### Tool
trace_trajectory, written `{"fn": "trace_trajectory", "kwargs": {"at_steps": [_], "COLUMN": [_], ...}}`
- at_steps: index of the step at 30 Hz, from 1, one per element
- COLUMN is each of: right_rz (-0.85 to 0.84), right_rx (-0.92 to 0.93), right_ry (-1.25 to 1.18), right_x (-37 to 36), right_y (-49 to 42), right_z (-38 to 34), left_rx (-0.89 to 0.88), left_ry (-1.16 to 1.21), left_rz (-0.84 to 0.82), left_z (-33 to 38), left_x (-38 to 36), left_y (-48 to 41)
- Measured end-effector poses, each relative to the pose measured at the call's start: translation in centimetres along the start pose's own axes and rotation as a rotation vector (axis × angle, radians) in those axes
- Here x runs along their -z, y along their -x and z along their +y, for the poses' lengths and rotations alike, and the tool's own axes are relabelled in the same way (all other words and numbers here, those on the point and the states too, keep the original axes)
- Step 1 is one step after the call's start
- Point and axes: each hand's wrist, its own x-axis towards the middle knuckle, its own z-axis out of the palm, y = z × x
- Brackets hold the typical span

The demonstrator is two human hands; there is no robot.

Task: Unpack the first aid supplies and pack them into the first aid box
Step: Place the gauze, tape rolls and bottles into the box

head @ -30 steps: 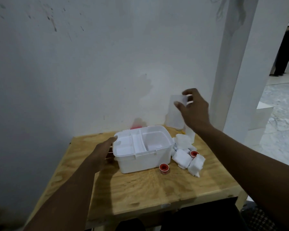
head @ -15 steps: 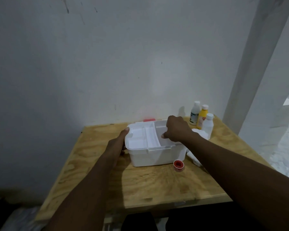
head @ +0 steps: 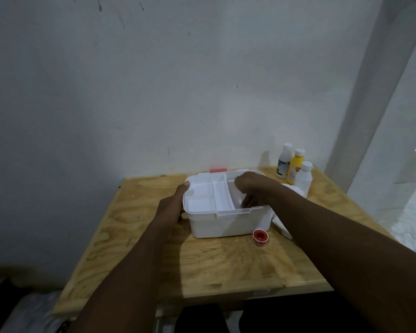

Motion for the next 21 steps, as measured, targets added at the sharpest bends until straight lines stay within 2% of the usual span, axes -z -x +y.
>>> {"fn": "trace_trajectory", "kwargs": {"at_steps": [2, 4, 10, 13, 21], "right_rz": [-0.071, -0.127, -0.301, -0.299, -0.294], "right_rx": [-0.070, -0.062, 0.059, 0.124, 0.158], "right_ry": [-0.229, -0.376, -0.530, -0.536, -0.440], "right_x": [-0.1, -0.3, -1.6, -2.8, -3.7], "right_y": [-0.4, -0.6, -0.7, -1.5, -1.3], "right_z": [0.1, 0.3, -0.1, -0.9, -1.7], "left_rx": [0.001, 0.008, 0.014, 0.018, 0.014], "left_ry": [-0.002, 0.016, 0.049, 0.062, 0.064], "left_rz": [0.009, 0.020, 0.062, 0.103, 0.130], "left_z": [0.1, 0.3, 0.5, 0.8, 0.9], "left_x": [-0.1, -0.2, -0.4, 0.0, 1.4], "left_y": [0.1, 0.4, 0.6, 0.4, 0.2]}}
